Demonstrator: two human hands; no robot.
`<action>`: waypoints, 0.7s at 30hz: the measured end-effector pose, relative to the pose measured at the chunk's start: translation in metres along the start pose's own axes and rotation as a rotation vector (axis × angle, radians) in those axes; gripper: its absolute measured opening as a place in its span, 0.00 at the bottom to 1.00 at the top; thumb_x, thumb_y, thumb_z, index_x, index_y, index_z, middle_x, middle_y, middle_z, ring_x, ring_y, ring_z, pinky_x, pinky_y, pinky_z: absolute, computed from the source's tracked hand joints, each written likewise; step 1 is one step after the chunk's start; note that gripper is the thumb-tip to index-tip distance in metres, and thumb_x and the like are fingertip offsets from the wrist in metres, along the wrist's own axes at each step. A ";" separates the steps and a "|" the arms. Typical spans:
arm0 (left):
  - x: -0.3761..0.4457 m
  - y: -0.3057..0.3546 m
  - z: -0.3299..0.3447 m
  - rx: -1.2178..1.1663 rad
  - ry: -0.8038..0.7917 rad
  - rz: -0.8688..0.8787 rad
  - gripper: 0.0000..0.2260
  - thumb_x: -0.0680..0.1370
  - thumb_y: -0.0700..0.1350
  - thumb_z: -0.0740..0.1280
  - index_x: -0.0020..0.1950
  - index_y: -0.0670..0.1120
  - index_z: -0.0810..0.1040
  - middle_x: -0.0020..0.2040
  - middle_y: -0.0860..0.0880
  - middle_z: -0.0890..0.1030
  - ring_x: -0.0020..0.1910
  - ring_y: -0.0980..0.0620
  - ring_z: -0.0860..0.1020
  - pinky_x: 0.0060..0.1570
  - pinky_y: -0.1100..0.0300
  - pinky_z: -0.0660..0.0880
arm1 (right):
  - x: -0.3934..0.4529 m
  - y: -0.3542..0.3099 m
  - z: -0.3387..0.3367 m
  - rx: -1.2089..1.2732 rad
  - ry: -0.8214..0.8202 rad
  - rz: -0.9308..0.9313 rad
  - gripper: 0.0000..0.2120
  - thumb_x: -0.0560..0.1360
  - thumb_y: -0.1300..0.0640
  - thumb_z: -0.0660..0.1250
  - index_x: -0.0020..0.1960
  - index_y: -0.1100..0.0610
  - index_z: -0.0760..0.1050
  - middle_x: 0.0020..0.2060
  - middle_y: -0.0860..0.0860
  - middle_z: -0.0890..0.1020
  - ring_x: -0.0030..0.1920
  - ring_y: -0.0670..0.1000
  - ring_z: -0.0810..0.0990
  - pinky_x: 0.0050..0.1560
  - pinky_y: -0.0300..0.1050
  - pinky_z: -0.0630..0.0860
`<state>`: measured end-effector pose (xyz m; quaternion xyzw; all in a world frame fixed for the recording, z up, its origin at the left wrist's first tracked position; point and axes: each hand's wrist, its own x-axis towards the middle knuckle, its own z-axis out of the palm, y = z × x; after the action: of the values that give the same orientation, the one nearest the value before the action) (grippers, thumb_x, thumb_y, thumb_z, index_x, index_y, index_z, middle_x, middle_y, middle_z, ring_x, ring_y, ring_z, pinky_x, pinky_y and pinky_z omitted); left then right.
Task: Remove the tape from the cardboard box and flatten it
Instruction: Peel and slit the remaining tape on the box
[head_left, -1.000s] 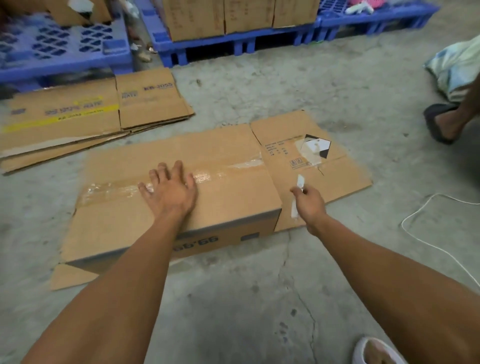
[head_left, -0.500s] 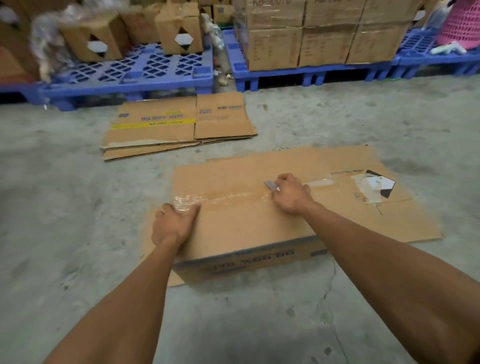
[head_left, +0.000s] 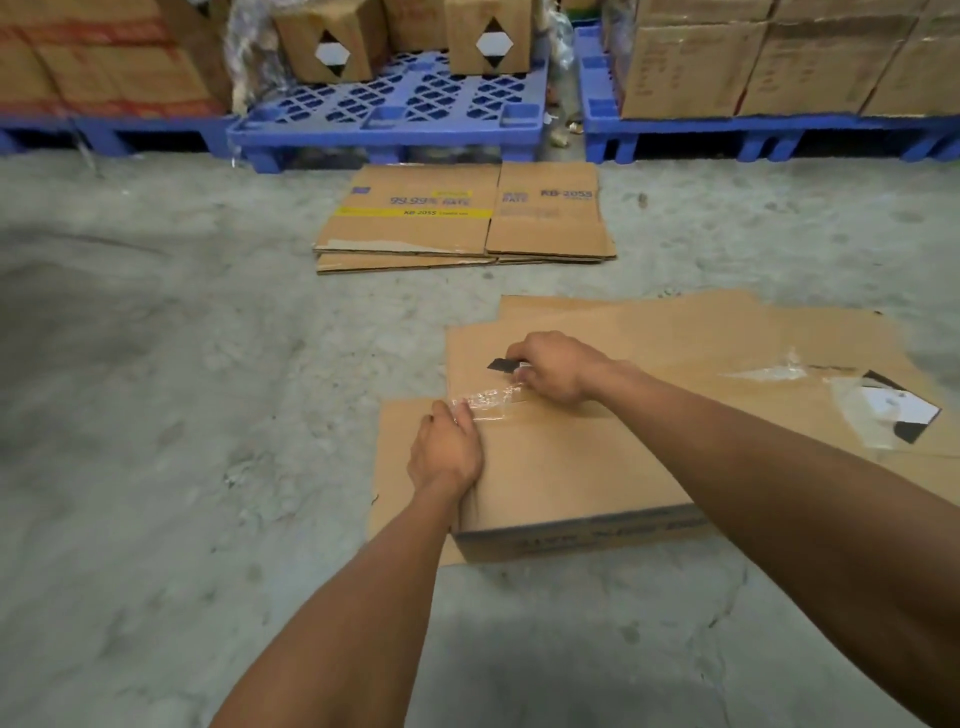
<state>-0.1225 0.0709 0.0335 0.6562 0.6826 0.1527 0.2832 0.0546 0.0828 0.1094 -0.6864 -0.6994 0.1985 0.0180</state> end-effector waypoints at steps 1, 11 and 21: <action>0.001 0.000 -0.001 0.002 -0.001 -0.004 0.23 0.83 0.60 0.45 0.62 0.46 0.70 0.61 0.42 0.76 0.61 0.38 0.74 0.58 0.47 0.71 | -0.001 -0.001 0.007 0.015 0.035 -0.024 0.10 0.79 0.53 0.61 0.60 0.48 0.75 0.52 0.52 0.76 0.58 0.57 0.75 0.51 0.49 0.70; -0.010 -0.007 0.000 -0.177 -0.084 -0.049 0.23 0.84 0.56 0.45 0.69 0.45 0.70 0.65 0.40 0.72 0.64 0.39 0.72 0.63 0.49 0.67 | -0.005 -0.003 0.024 -0.009 0.145 -0.168 0.16 0.81 0.50 0.58 0.65 0.34 0.72 0.54 0.46 0.76 0.58 0.54 0.76 0.49 0.48 0.70; -0.010 -0.011 0.005 -0.256 -0.045 -0.083 0.21 0.84 0.52 0.45 0.66 0.46 0.71 0.64 0.44 0.73 0.63 0.44 0.71 0.62 0.50 0.67 | -0.010 -0.031 0.030 -0.089 0.189 -0.206 0.14 0.79 0.51 0.61 0.62 0.37 0.75 0.54 0.44 0.77 0.55 0.55 0.78 0.44 0.46 0.69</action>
<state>-0.1289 0.0595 0.0250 0.5890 0.6776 0.2119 0.3859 0.0162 0.0664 0.0932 -0.6269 -0.7693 0.0990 0.0737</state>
